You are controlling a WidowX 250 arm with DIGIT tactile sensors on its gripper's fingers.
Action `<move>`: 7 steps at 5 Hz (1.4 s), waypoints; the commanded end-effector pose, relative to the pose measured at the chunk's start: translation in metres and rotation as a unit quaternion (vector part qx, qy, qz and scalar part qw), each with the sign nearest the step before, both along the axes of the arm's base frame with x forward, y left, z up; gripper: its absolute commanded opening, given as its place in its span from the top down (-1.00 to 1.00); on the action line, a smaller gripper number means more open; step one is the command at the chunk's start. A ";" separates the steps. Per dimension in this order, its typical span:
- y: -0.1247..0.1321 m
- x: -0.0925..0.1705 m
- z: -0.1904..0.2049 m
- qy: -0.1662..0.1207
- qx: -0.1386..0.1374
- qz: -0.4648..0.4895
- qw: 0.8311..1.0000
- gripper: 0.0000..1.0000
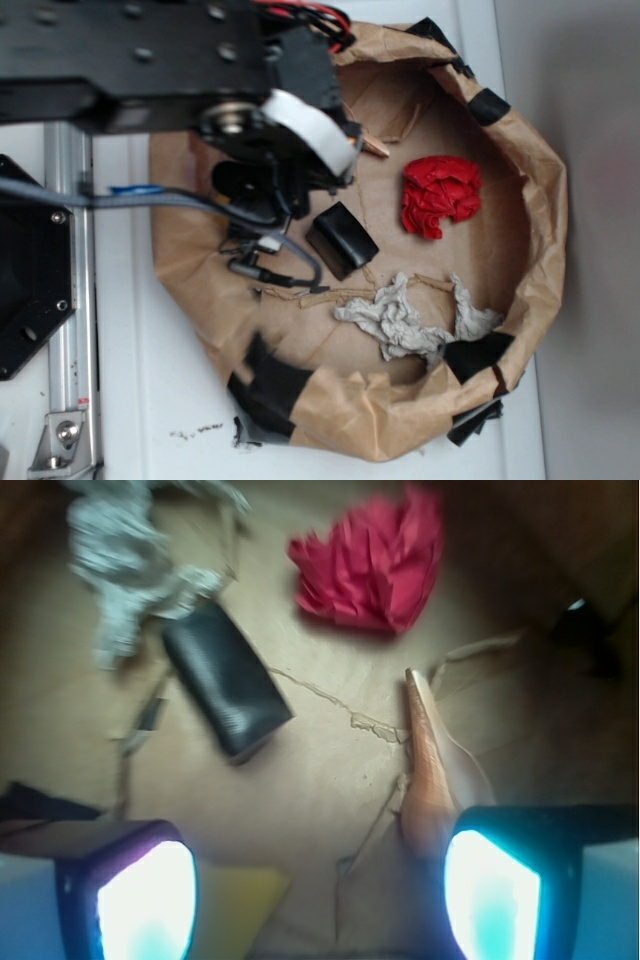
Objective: Grab the shell.
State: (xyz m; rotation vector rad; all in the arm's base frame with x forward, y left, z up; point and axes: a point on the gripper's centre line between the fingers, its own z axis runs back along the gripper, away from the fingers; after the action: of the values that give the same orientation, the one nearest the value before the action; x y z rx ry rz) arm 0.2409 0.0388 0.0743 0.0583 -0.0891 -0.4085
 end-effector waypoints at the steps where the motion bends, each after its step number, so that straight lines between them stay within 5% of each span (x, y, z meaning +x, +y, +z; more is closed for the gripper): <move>1: 0.019 0.009 -0.040 0.030 0.022 0.008 0.999 -1.00; 4: 0.069 -0.002 -0.027 0.009 0.018 -0.008 1.000 -1.00; 7: 0.079 -0.001 0.021 -0.023 0.005 0.030 0.999 -1.00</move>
State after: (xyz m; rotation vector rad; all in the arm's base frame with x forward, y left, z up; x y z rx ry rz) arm 0.2330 0.1067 0.0753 0.0294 -0.0664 -0.3732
